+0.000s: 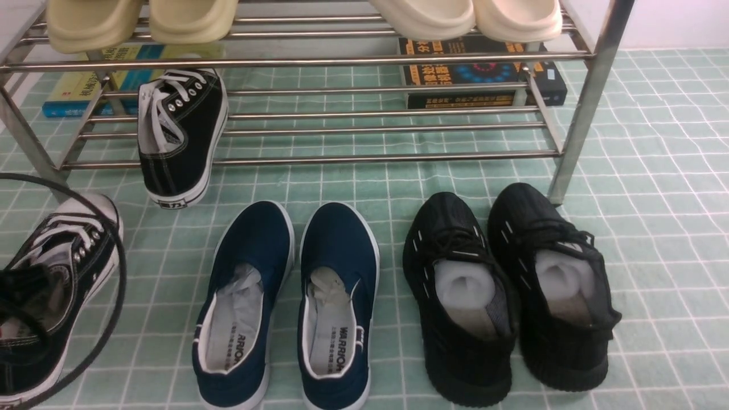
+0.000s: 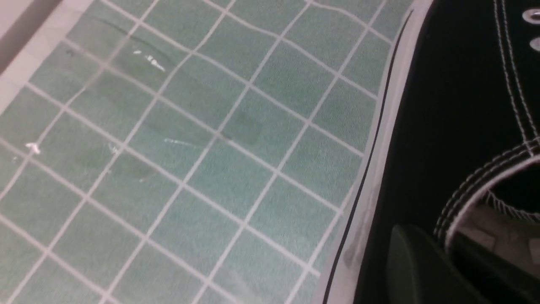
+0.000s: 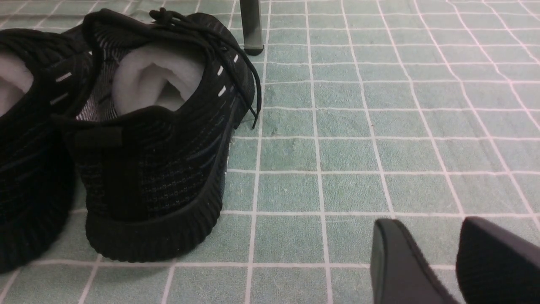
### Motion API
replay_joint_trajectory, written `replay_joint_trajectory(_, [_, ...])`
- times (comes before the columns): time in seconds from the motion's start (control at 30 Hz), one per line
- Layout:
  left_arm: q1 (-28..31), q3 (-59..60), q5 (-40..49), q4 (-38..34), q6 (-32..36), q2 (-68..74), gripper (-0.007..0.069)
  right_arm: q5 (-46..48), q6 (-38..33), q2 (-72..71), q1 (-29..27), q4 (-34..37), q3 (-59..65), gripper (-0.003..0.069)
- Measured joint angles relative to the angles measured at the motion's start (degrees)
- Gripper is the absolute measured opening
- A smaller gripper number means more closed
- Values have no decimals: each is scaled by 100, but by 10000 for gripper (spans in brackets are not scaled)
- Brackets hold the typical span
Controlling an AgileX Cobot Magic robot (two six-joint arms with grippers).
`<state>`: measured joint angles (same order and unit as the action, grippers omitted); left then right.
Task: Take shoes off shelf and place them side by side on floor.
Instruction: 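Set the held shoe down on the floor in front of the rack with the left gripper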
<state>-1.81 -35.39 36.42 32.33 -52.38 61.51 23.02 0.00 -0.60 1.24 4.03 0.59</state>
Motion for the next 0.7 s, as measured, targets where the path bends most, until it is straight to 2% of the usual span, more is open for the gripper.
replay_joint_trajectory(0.2, [206, 0, -394, 475, -452, 555, 17, 0, 0, 0, 0, 0, 0, 239])
replay_joint_trajectory(0.7, [374, 0, -744, 678, -574, 1210, 34, 0, 0, 0, 0, 0, 0, 239])
